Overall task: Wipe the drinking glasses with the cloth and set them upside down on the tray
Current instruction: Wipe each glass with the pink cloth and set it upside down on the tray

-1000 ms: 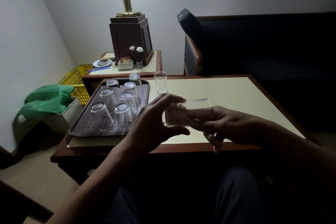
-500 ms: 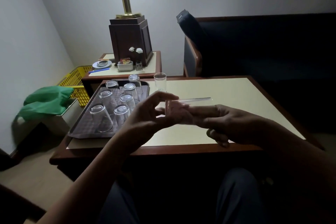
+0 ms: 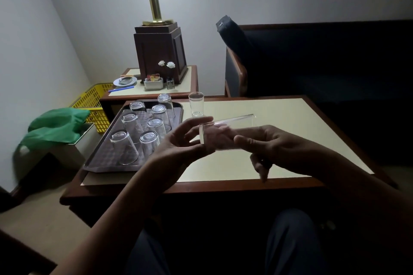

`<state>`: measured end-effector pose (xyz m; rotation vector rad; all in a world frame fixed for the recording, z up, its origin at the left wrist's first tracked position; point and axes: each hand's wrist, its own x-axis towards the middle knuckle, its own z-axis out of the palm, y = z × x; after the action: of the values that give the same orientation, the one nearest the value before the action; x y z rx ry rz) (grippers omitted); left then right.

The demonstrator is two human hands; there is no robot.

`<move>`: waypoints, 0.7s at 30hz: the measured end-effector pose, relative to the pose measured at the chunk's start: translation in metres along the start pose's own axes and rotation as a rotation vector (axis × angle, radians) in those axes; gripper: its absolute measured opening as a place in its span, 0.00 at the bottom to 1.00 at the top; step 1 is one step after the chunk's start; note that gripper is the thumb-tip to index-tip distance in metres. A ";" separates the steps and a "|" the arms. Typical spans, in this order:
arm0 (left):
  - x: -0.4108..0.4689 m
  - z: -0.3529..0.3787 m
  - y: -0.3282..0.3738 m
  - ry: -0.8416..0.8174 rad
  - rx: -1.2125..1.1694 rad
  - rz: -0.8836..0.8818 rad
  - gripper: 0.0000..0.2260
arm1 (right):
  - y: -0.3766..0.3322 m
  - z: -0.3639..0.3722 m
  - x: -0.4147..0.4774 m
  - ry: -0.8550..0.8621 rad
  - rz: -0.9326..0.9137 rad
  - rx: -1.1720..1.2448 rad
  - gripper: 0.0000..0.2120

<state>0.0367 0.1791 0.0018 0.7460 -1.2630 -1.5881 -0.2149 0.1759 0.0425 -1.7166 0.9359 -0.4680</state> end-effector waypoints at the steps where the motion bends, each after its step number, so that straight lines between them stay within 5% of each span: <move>1: 0.001 -0.001 -0.001 -0.005 -0.025 -0.050 0.29 | -0.001 0.002 0.000 0.043 -0.047 -0.079 0.21; 5: 0.006 0.004 0.007 0.056 0.074 -0.223 0.23 | 0.012 0.013 0.003 0.077 -0.301 -0.672 0.21; 7: 0.005 0.002 0.004 0.046 0.126 -0.089 0.18 | 0.011 0.014 0.002 0.058 -0.217 -0.533 0.26; 11: 0.003 -0.006 -0.005 0.010 0.216 0.102 0.27 | 0.002 0.006 -0.003 -0.072 -0.001 -0.098 0.24; 17: 0.004 0.000 -0.006 0.034 0.035 -0.242 0.22 | 0.015 0.023 0.007 0.070 -0.295 -0.488 0.23; 21: 0.000 -0.004 -0.009 0.089 0.181 -0.015 0.23 | 0.013 0.015 0.004 -0.100 -0.007 0.045 0.28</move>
<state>0.0378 0.1782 -0.0085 0.9316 -1.3507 -1.4492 -0.2065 0.1801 0.0249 -1.6873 0.8415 -0.4012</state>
